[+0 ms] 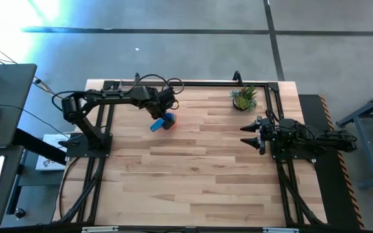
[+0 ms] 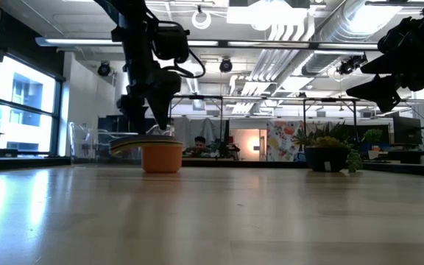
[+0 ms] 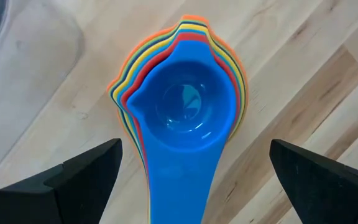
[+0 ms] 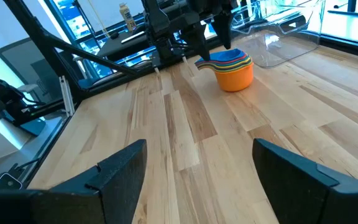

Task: Nest measuring cups in basket
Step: Put the stacked colored measuring cups into the transparent bin

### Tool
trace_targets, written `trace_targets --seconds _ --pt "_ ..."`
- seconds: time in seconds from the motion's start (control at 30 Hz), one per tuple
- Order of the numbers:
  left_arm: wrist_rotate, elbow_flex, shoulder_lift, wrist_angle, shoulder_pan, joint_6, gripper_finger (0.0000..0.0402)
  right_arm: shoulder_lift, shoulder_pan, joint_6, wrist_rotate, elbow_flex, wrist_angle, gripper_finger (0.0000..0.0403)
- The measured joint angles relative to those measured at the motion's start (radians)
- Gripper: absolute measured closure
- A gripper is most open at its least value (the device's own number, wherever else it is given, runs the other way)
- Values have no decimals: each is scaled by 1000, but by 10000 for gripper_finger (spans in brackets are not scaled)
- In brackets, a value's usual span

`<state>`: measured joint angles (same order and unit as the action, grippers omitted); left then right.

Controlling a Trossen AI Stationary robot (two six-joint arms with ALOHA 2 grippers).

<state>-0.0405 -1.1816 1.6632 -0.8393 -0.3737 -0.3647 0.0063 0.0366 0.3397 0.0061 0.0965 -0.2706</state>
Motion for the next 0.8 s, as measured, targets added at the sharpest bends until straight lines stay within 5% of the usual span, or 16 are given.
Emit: trace_targets --seconds 0.8 --pt "12 0 83 36 1 51 2 0 0 0 0 0 0 119"
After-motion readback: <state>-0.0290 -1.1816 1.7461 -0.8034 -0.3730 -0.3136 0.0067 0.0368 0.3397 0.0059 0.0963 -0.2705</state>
